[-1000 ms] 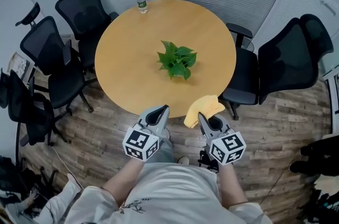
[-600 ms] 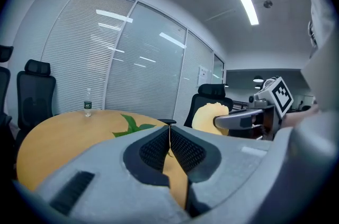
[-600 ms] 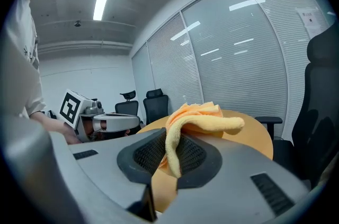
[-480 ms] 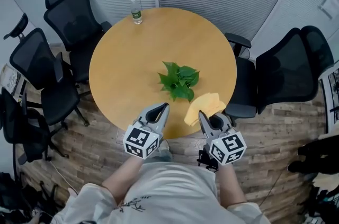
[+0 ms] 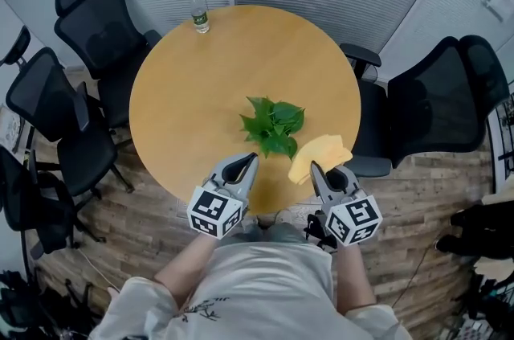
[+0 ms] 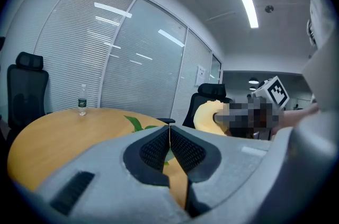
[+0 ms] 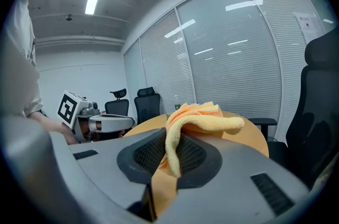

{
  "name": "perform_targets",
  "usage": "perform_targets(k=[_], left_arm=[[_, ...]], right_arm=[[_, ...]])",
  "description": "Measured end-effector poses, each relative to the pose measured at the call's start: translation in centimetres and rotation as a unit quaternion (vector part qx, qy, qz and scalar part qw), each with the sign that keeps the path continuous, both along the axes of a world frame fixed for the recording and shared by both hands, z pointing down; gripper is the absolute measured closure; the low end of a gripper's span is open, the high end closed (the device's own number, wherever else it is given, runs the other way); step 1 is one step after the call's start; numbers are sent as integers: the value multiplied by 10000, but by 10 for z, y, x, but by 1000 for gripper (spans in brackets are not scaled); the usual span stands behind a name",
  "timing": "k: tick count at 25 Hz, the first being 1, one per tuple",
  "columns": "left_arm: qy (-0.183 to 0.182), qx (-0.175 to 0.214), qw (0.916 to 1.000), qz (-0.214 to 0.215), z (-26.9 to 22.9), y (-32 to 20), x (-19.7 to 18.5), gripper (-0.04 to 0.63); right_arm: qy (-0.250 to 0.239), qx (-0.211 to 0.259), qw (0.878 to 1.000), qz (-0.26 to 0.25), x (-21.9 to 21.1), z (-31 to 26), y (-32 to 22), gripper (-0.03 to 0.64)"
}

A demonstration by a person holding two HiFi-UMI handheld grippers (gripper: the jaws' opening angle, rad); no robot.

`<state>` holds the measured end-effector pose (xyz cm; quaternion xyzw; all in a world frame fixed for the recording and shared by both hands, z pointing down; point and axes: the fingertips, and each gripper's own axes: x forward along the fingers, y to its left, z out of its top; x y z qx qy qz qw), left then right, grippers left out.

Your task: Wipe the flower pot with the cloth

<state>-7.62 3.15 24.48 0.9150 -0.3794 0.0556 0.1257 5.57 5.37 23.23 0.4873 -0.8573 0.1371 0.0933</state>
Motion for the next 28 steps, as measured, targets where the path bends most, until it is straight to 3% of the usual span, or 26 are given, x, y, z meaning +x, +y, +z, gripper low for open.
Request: perform_targets(k=[12,22,28], left_arm=[[26,-181,9987,-480,22,-26,-16,583],[42,-175,9990,-403,57,-39,-19,581],[-300,-368,9987,-200,104,-42,-16,496]], right_arm=[[321,-297,9987,-265,32,14,-41,574],[688,-708,9944,-382,50,64,-62,573],[937,-926,9901,-491,56,107,-77,574]])
